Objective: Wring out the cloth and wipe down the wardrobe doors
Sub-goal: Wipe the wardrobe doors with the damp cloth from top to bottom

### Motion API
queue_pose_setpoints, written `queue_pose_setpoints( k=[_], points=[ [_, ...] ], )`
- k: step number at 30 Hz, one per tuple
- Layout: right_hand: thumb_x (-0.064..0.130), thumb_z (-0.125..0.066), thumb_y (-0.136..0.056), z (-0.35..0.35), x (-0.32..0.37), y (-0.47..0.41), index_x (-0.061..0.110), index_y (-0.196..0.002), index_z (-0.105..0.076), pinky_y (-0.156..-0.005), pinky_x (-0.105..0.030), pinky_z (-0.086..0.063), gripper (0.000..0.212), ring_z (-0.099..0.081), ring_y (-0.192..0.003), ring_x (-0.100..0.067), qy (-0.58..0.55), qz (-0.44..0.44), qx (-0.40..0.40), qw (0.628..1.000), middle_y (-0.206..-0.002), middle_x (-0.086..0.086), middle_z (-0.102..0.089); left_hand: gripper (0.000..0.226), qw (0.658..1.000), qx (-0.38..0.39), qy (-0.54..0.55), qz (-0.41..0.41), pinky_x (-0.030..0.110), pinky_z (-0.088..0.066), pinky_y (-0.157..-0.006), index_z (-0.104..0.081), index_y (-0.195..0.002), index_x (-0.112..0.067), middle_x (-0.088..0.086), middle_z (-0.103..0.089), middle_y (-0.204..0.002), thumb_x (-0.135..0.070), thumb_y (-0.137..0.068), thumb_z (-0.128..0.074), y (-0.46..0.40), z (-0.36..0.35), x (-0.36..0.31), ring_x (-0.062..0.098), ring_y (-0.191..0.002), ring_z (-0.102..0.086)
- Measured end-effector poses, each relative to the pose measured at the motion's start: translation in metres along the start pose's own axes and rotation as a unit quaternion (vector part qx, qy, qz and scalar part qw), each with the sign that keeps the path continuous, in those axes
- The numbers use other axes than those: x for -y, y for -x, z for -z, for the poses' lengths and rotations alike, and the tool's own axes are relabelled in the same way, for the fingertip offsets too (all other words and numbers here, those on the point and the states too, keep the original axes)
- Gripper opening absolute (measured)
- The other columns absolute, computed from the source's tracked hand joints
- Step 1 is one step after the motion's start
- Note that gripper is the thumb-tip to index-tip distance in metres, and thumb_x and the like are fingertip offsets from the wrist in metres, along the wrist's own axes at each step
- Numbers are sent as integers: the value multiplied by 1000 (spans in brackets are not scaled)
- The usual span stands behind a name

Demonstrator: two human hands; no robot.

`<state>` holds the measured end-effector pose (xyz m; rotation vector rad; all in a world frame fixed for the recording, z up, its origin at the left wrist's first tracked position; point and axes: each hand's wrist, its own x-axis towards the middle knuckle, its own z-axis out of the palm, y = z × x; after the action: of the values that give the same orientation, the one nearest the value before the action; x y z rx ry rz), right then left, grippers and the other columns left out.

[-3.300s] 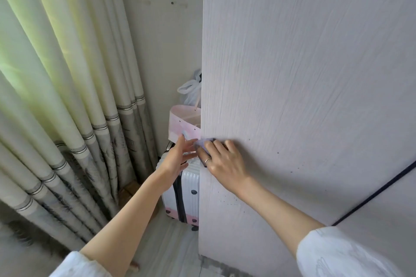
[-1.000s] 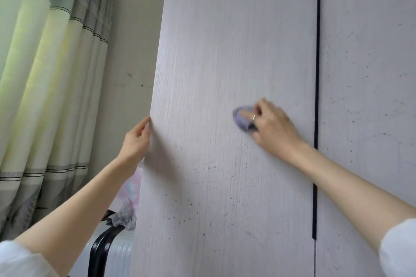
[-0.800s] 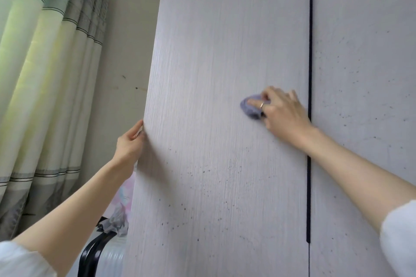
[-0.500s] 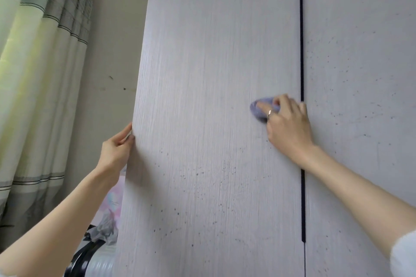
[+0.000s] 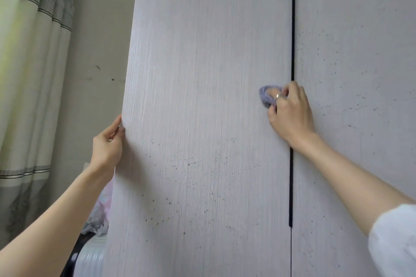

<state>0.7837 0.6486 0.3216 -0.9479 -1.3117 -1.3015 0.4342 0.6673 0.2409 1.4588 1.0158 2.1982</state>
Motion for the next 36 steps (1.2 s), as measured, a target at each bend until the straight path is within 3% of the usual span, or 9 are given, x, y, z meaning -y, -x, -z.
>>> queue_pose_setpoints(
  k=[4,8,13,15,21,26,30,32,36],
  points=[
    [14,-49,-78,6,12,105,6,-107,-56,-60,-33,-43,30,-44,-75,-26,-66,142,42,987,-88,-8,-38,37,1000,-2,2,4,19,-30,-104,-48,-137,-18,-3,-51,-134,-12,-100,-42,5,2,5,4,-117,-44],
    [4,-70,-65,16,5,131,8,-110,-56,-62,-35,-45,47,-51,-73,-27,-47,311,123,941,-90,-14,-54,37,1000,3,6,16,19,-29,-104,-48,-136,-19,-5,-50,-136,-14,-100,-42,13,5,15,4,-118,-44],
    [-6,-75,-64,8,10,57,1,-108,-66,-64,-42,-51,45,-54,-69,-34,-78,42,55,995,-81,-19,-51,38,999,5,6,37,17,-28,-103,-46,-138,-19,-5,-49,-137,-14,-101,-41,23,8,20,3,-117,-43],
    [-5,-72,-68,0,20,62,3,-113,-64,-66,-42,-51,47,-53,-72,-35,-101,31,37,994,-83,-20,-50,37,999,7,0,39,16,-28,-100,-46,-138,-20,-6,-49,-136,-15,-101,-41,29,9,22,2,-116,-43],
    [6,-51,-84,-3,50,156,14,-118,-52,-70,-33,-40,35,-46,-82,-24,-130,397,118,901,-98,-9,-52,37,998,15,-23,48,32,-35,-106,-46,-137,-23,3,-51,-138,-17,-101,-41,39,16,34,21,-124,-48],
    [-4,-73,-66,0,41,83,3,-114,-63,-62,-42,-46,50,-54,-72,-33,-96,139,76,983,-83,-19,-54,37,998,21,-20,64,42,-35,-109,-47,-136,-24,5,-52,-137,-19,-100,-43,42,21,42,24,-129,-45],
    [2,-75,-71,-6,62,57,0,-118,-60,-66,-44,-49,49,-53,-75,-37,-101,-28,67,992,-88,-23,-49,37,997,21,-26,74,43,-35,-109,-47,-137,-22,2,-51,-137,-19,-100,-43,45,24,47,20,-127,-46],
    [0,-73,-69,-11,79,80,-1,-115,-61,-62,-42,-49,48,-54,-74,-37,-113,24,49,992,-86,-23,-52,37,997,27,-26,72,42,-34,-110,-47,-137,-22,1,-51,-137,-19,-100,-43,46,25,49,19,-128,-45],
    [8,-46,-80,-13,103,142,9,-113,-63,-66,-36,-40,37,-50,-79,-28,-118,340,85,929,-91,-13,-60,36,997,32,-26,72,42,-33,-110,-48,-136,-24,-1,-52,-136,-17,-101,-41,47,25,49,19,-127,-46]
  ],
)
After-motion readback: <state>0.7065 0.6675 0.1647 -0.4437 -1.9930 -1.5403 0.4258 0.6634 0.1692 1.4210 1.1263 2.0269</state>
